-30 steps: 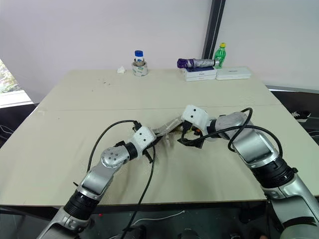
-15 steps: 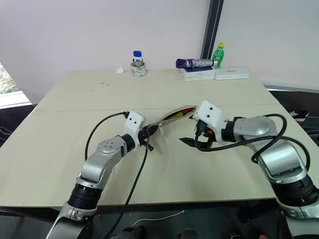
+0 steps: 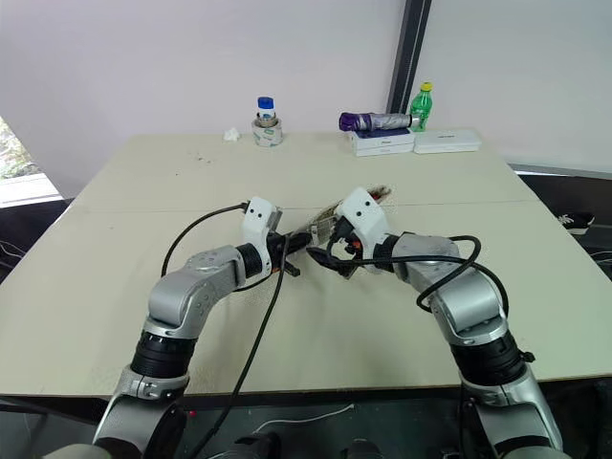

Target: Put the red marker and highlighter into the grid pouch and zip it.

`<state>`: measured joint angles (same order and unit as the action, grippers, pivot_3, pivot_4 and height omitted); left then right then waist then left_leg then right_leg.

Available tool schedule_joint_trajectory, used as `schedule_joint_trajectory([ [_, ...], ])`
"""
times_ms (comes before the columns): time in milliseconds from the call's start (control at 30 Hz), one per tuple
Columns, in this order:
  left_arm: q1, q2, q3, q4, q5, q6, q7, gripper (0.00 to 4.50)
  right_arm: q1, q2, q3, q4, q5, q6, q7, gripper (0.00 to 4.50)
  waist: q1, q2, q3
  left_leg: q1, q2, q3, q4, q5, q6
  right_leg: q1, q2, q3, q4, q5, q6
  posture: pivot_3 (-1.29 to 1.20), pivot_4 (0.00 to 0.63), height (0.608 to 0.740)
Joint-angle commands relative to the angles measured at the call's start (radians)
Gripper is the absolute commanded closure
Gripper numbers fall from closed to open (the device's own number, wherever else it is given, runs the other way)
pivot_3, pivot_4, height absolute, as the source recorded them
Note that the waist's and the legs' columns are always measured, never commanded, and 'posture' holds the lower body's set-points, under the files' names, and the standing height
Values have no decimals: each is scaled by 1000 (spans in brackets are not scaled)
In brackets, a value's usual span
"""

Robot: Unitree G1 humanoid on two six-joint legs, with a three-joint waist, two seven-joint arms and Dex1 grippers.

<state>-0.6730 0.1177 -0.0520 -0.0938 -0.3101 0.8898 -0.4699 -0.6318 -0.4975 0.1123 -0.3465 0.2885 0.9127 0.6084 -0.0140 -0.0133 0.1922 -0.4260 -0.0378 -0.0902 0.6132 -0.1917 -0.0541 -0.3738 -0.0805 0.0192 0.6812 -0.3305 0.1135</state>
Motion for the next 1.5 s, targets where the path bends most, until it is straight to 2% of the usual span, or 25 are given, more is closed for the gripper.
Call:
schedule_joint_trajectory([
  [33,-40,-4,14,-11,-41,38,2,4500,-14,25,5,-17,1,-4,-28,31,0,0,0,0,0,0,0,0,0,0,0,0,0,0,0,0,150,740],
  [333,-59,1,6,0,-55,81,10,4500,-6,59,8,-10,6,7,-67,31,-3,0,0,0,0,0,0,0,0,0,0,0,0,0,0,0,150,740],
  [467,-61,-1,9,-2,-58,81,13,4500,-8,56,2,9,6,7,-73,1784,-3,0,0,0,0,0,0,0,0,0,0,0,0,0,0,0,150,740],
  [633,-56,3,14,-10,-63,79,12,4500,-11,55,-1,22,3,0,-81,4455,-2,0,0,0,0,0,0,0,0,0,0,0,0,0,0,0,150,740],
  [933,-33,48,-1,-11,-52,45,0,4500,1,2,-6,-3,-8,-11,-80,4455,-2,0,0,0,0,0,-1,0,0,0,0,0,0,0,0,0,150,740],
  [1233,39,175,-84,20,29,-101,-37,4500,-27,-180,-112,48,-33,-57,-62,4455,-3,0,0,0,0,0,0,0,0,0,0,1,0,0,0,0,150,740],
  [1500,84,218,-98,41,59,-175,-32,4500,-18,-314,-199,144,-69,-108,-81,4455,-2,0,0,1,0,1,0,0,0,0,0,1,0,0,0,0,150,740],
])
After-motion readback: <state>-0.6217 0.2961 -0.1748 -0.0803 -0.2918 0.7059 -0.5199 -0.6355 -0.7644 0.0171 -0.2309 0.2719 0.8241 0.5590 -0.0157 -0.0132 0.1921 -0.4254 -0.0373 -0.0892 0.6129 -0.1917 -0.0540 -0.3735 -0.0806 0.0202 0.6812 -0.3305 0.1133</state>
